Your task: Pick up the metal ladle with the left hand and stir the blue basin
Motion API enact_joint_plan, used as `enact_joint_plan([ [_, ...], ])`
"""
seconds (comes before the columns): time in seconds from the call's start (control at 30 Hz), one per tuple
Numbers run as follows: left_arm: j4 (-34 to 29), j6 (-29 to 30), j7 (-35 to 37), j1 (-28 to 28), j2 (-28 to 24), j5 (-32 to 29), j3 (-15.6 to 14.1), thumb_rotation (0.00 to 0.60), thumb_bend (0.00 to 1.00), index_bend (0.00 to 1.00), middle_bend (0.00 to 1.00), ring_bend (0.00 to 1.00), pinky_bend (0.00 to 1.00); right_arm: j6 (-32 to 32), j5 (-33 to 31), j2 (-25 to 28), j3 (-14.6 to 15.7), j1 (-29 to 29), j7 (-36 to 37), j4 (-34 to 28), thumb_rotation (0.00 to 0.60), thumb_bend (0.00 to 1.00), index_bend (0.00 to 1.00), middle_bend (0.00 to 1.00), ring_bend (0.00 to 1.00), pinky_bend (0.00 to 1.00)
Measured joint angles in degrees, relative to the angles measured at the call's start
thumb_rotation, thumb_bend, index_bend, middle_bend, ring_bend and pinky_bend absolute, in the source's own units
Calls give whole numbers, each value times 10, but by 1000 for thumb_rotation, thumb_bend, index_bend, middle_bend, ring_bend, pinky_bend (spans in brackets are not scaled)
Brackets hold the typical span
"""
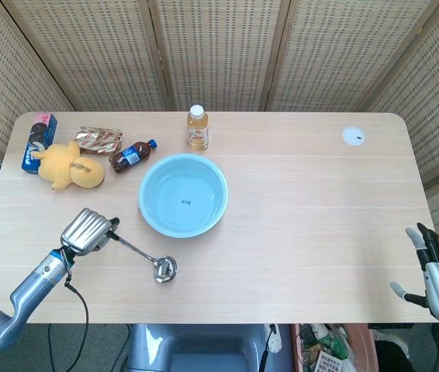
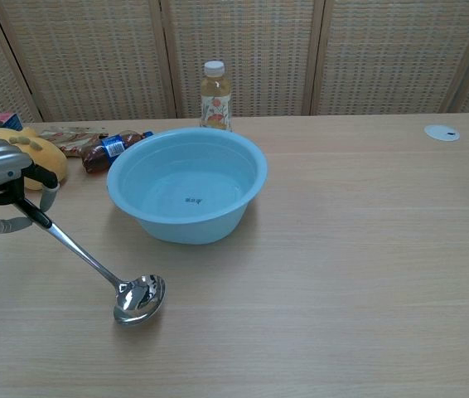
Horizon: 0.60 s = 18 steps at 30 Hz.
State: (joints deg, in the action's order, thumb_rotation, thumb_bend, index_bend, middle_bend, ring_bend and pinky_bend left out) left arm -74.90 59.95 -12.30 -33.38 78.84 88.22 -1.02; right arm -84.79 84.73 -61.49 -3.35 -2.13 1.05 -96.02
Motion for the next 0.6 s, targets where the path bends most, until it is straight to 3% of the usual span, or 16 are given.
enact_joint_plan([
  [0.23, -59, 12, -15, -2, -35, 0, 12, 600, 541, 793, 1000, 965, 1000, 2, -1, -1, 0, -1, -3, 0, 600, 0, 0, 0, 0, 0],
  [0.47, -141, 6, -25, -28, -86, -35, 63, 600, 540, 798, 1000, 965, 1000, 5, -10, -3, -3, -2, -8, 0, 600, 0, 0, 0, 0, 0],
  [0.6, -154, -19, -31, -50, -101, -75, 93, 600, 541, 802, 1000, 965, 1000, 6, -17, -3, -5, -2, -9, 0, 600, 0, 0, 0, 0, 0],
])
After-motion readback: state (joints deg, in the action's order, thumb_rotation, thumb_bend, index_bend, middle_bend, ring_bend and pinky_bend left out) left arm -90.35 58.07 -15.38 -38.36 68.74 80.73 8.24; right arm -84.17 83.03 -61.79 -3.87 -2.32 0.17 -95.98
